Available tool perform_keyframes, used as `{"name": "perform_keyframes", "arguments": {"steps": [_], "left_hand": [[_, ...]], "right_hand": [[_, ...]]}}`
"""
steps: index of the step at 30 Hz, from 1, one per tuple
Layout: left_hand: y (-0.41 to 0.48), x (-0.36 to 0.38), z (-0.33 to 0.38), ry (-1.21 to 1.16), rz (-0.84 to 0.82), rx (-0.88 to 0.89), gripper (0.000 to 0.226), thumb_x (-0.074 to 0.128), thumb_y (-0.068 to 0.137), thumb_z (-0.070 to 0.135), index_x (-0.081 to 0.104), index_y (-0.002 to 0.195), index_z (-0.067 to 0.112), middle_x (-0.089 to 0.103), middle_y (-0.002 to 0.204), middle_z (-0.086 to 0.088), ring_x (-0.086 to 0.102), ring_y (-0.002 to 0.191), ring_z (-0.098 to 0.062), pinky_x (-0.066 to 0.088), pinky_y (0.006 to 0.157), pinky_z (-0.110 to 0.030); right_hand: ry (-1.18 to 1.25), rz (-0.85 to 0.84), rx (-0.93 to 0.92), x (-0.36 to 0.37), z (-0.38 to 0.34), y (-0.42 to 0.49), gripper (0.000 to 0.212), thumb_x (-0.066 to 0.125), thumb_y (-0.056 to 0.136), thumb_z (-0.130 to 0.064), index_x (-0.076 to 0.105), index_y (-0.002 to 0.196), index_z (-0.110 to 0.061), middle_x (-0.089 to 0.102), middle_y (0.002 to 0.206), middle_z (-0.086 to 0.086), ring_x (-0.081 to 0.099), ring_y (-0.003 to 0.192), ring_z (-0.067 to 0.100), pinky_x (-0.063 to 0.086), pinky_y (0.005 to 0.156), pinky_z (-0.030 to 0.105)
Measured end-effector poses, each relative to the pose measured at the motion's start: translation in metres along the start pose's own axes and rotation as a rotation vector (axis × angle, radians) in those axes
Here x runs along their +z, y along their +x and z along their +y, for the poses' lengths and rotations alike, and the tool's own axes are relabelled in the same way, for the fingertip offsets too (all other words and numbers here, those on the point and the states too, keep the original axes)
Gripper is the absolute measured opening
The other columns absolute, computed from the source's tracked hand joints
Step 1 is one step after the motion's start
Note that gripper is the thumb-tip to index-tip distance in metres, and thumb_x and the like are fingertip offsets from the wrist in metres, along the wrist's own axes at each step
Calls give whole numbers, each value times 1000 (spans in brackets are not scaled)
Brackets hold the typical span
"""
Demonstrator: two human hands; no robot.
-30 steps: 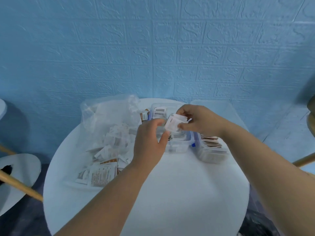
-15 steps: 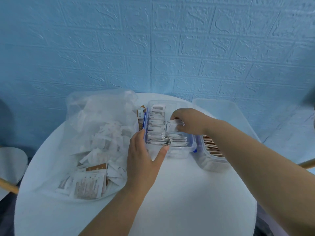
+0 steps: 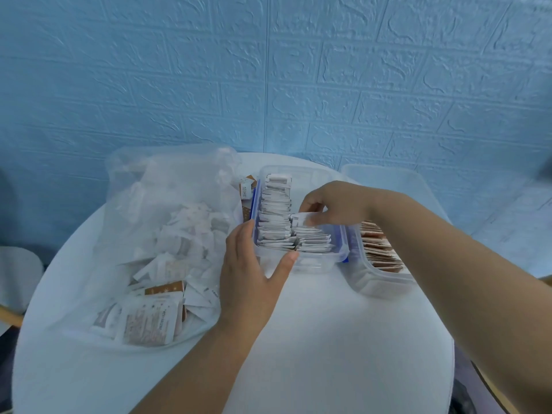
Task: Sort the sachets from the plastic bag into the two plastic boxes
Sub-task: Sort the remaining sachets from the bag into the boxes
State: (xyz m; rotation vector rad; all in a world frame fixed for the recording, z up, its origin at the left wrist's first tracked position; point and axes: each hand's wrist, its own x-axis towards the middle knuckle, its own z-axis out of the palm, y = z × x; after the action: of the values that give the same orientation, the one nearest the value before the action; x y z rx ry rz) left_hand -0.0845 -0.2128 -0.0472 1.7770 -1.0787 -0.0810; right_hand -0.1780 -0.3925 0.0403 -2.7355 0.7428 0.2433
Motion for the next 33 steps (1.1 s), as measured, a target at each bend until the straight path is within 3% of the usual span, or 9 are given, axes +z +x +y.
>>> {"name": "perform_keyframes", "arguments": {"steps": [7,12,15,17,19,23,26,30,33], "left_hand": [[-1,-2,3,1,-7,-8,86,45,67,67,40,134,13,42,133,0,44,120,-14,43,91,-29],[1,-3,1,8,-26,-11,76,60,74,54,39,135,13,41,135,-1,43,121,-14,43,93,-31],[3,-7,-1,-15,-62,6,68,62,81,47,38,136,14,41,135,0,38,123,-8,36,97,-17],[2,-15,2,-45,-71,28,60,62,84,37,40,135,14,42,133,3,37,118,-1,26,91,0],[-2,-29,4,-63,-60,73,47,61,86,31,47,129,16,47,124,8,40,111,4,24,86,6],[-23,-68,-5,-113,-25,95,26,48,83,42,58,103,30,61,102,19,57,97,4,40,83,-5],[-45,-98,-26,9,42,83,27,46,83,40,65,92,23,65,90,14,57,86,0,39,77,-6],[-62,-126,-51,244,79,81,31,47,84,35,67,94,14,64,93,4,50,90,-8,36,82,-16],[-64,-128,-64,396,47,45,25,62,83,19,65,106,9,63,108,-5,51,102,-19,39,88,-29]], "right_hand": [[51,30,-6,0,-1,-2,14,59,88,-23,68,98,-19,68,100,-6,59,91,9,45,91,26],[48,42,0,3,0,-3,13,59,87,-23,68,95,-20,68,96,-8,59,89,9,46,90,27],[45,51,11,4,-1,-3,15,56,88,-22,68,98,-20,67,99,-6,59,92,11,46,91,29],[56,76,14,4,-2,-4,13,56,88,-21,66,97,-20,67,100,-6,59,94,12,45,90,28],[80,117,7,3,-5,-7,8,56,88,-20,63,91,-24,67,99,-7,60,95,12,44,87,24],[171,285,-53,4,-28,-22,12,58,88,-17,66,96,-22,66,93,-7,60,88,12,47,84,23],[333,353,-145,18,-66,-39,11,60,87,-13,69,95,-15,68,88,-1,60,80,12,45,72,18],[388,291,-330,51,-121,-57,13,61,88,-15,71,97,-15,70,91,-1,61,78,8,48,71,16],[331,255,-398,79,-144,-55,17,58,90,-17,70,101,-16,69,99,-2,60,82,7,49,76,22]]}}
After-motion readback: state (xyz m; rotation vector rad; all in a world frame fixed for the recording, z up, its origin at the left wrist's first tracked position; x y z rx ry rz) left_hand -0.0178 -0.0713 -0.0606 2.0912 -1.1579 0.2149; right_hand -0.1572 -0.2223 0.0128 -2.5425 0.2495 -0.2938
